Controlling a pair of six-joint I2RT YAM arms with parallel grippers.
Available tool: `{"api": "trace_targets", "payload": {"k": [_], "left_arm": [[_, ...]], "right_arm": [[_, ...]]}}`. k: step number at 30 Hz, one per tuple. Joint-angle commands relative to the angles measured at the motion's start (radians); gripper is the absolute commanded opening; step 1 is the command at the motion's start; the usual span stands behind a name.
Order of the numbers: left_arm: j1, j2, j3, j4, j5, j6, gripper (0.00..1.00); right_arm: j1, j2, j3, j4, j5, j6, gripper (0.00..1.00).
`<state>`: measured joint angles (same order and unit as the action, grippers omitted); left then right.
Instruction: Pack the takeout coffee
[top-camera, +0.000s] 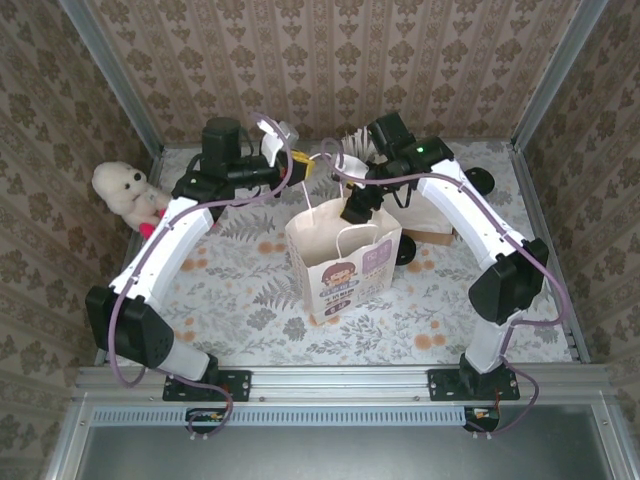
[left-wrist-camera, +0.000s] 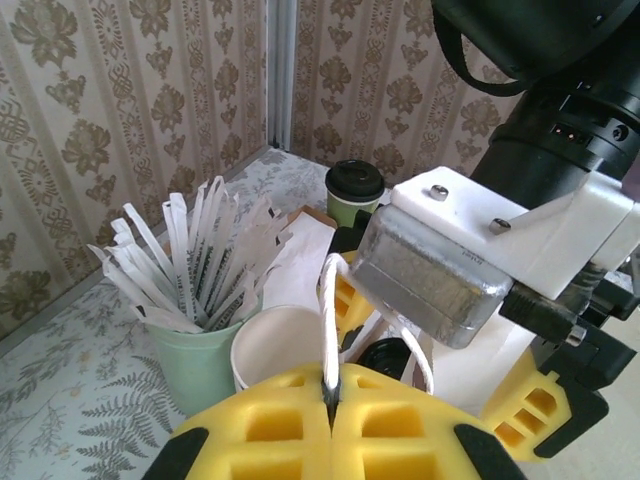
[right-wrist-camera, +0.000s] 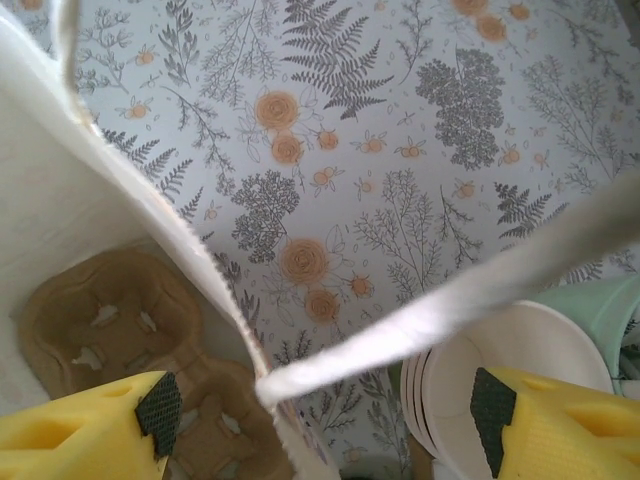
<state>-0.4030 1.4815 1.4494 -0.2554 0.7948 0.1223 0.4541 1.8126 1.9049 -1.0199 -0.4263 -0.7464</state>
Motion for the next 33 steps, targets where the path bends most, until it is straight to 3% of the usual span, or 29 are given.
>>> {"api": "trace_targets", "payload": {"k": [1, 10, 26, 30, 33], "left_arm": [[0.014, 0.009, 0.037, -0.022, 0.049, 0.033, 0.0], [0.021, 0.034, 0.062, -0.02, 0.09, 0.027, 0.0], [0.036, 0.051, 0.117, -0.041, 0.218, 0.006, 0.0], [0.04, 0.042, 0.127, -0.067, 0.26, 0.007, 0.1], [0.053, 0.017, 0.122, -0.071, 0.223, -0.021, 0.23]], "right_arm": [[0.005, 0.009, 0.039, 0.007, -0.079, -0.073, 0.75], [0.02, 0.022, 0.029, 0.034, -0.08, -0.158, 0.6], [0.04, -0.019, 0.056, -0.086, -0.065, -0.176, 0.08], [0.075, -0.067, -0.01, -0.006, -0.04, -0.08, 0.03], [0.108, -0.103, -0.04, 0.061, 0.027, 0.066, 0.0]]}}
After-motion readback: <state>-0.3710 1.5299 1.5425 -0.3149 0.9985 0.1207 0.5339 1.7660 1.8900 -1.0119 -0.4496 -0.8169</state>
